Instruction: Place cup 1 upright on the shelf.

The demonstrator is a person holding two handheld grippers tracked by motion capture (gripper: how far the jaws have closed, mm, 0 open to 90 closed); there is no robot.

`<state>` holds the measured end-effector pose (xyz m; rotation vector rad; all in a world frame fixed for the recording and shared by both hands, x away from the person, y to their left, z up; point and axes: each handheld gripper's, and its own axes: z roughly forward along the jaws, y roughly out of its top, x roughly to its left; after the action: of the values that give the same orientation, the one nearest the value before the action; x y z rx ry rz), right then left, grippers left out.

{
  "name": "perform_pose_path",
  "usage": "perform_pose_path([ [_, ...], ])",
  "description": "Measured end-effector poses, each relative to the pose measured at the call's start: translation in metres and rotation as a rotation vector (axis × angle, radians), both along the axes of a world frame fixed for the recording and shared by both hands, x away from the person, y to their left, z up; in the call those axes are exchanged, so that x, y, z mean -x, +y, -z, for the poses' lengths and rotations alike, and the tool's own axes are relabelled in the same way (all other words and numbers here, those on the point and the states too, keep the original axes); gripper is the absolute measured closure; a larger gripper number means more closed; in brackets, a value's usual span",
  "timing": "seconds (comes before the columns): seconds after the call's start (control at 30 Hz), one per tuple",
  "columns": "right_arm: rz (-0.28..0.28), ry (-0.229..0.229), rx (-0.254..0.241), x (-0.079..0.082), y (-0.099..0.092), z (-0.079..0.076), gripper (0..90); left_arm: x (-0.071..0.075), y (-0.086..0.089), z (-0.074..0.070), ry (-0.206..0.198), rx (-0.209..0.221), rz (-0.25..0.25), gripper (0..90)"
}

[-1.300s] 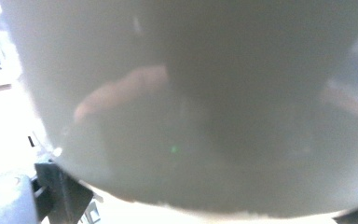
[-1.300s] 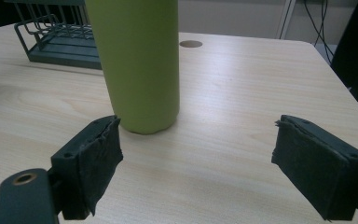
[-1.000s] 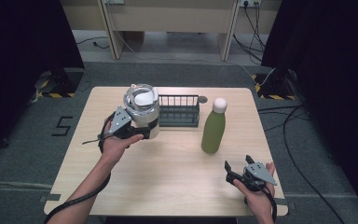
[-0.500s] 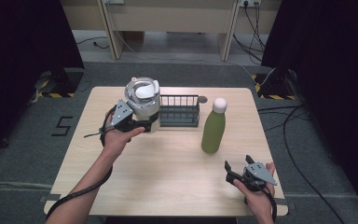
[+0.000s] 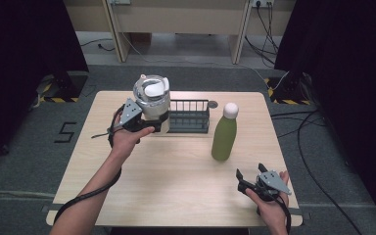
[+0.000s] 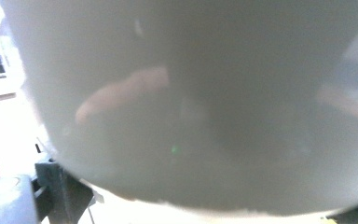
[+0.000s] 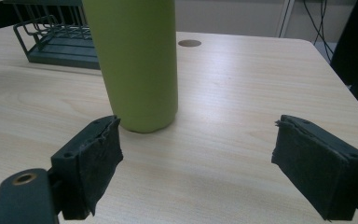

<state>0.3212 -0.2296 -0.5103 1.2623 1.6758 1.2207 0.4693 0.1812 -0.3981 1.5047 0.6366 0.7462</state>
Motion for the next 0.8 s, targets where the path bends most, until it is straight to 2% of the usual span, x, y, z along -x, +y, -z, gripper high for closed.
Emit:
perform_pose_path([
  [0.6, 0.002, 0.006, -0.002, 0.001, -0.001, 0.001, 15.0, -0.014, -0.009, -0.013, -0.016, 0.002, -0.006, 9.2],
  [0.63, 0.002, 0.005, -0.002, 0.001, -0.001, 0.001, 15.0, -0.015, -0.009, -0.014, -0.025, 0.003, -0.010, 9.2],
  [0.67, 0.003, 0.004, 0.002, 0.001, -0.002, 0.001, 14.9, -0.016, -0.009, -0.014, -0.015, 0.008, -0.008, 9.2],
  [0.8, 0.005, 0.005, -0.002, 0.001, -0.002, 0.002, 15.0, -0.019, -0.010, -0.015, -0.015, 0.009, -0.011, 9.2],
])
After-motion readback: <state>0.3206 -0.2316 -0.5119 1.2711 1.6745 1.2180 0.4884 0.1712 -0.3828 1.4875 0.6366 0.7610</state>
